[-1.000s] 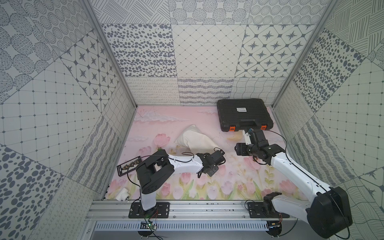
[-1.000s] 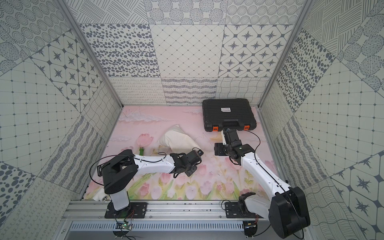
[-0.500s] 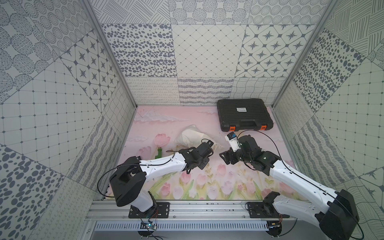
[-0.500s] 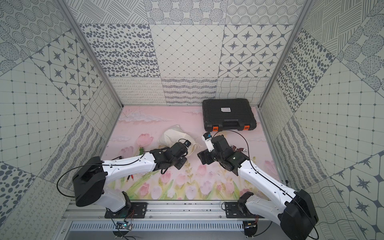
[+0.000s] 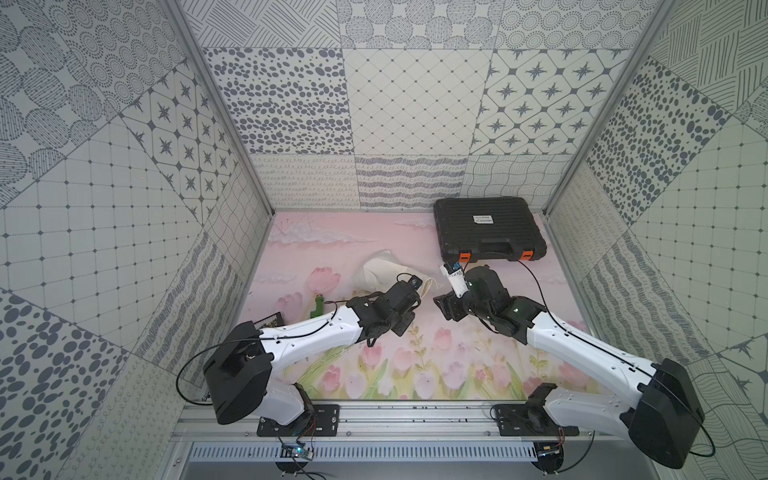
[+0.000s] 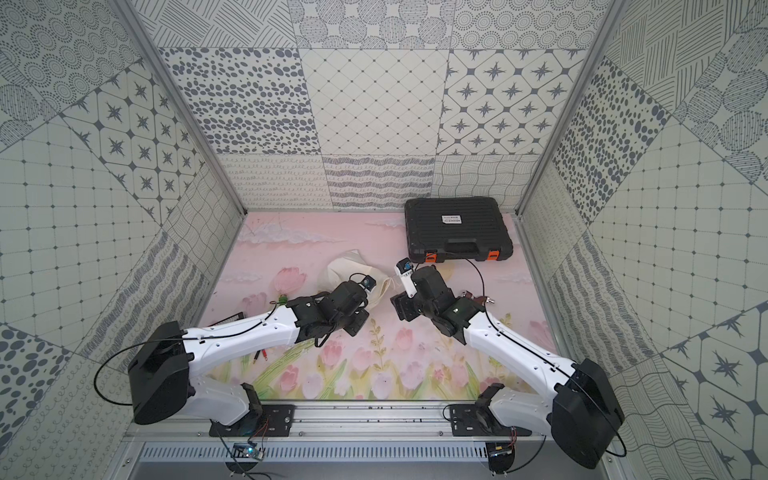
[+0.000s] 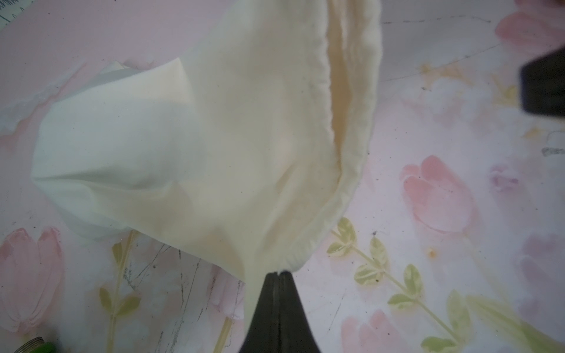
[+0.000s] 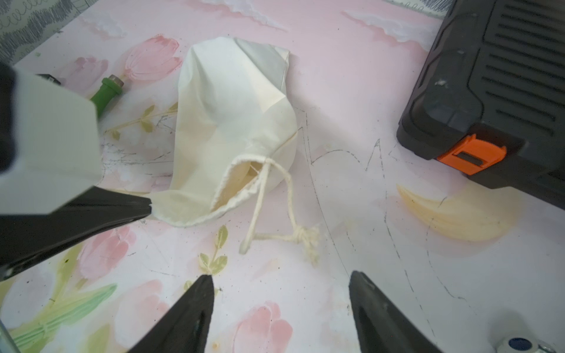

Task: Close the soil bag
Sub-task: Frap the soil bag at the center of the board.

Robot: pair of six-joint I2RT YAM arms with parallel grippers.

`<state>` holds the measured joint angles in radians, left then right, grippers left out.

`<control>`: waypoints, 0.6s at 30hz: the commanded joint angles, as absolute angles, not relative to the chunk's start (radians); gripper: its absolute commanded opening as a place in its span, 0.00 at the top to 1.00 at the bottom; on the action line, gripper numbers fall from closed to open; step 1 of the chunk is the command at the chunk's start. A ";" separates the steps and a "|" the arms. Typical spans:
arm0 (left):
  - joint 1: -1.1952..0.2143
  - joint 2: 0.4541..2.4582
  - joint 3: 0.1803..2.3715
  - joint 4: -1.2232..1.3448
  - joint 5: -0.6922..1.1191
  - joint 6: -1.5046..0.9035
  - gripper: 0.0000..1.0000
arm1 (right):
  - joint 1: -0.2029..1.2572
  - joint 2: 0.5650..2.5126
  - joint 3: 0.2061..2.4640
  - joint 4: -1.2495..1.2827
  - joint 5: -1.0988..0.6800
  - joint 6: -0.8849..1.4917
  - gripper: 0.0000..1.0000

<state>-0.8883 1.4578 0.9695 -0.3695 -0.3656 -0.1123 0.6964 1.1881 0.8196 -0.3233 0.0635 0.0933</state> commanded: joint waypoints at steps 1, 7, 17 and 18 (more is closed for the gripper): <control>-0.882 1.449 0.966 -0.387 -0.351 -0.107 1.00 | 0.699 1.195 0.855 -0.245 0.133 0.074 0.27; -0.883 1.448 0.969 -0.384 -0.351 -0.104 1.00 | 0.698 1.254 0.900 -0.224 0.137 0.055 0.32; -0.881 1.433 0.968 -0.382 -0.353 -0.097 1.00 | 0.698 1.314 0.919 -0.228 0.229 0.041 0.44; -0.881 1.433 0.968 -0.382 -0.354 -0.097 1.00 | 0.698 1.314 0.918 -0.233 0.234 0.035 0.45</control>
<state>-0.8879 1.4456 0.9695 -0.3786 -0.3626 -0.1101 0.6964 1.3148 0.8940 -0.2584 0.1761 0.0544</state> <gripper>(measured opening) 0.043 0.553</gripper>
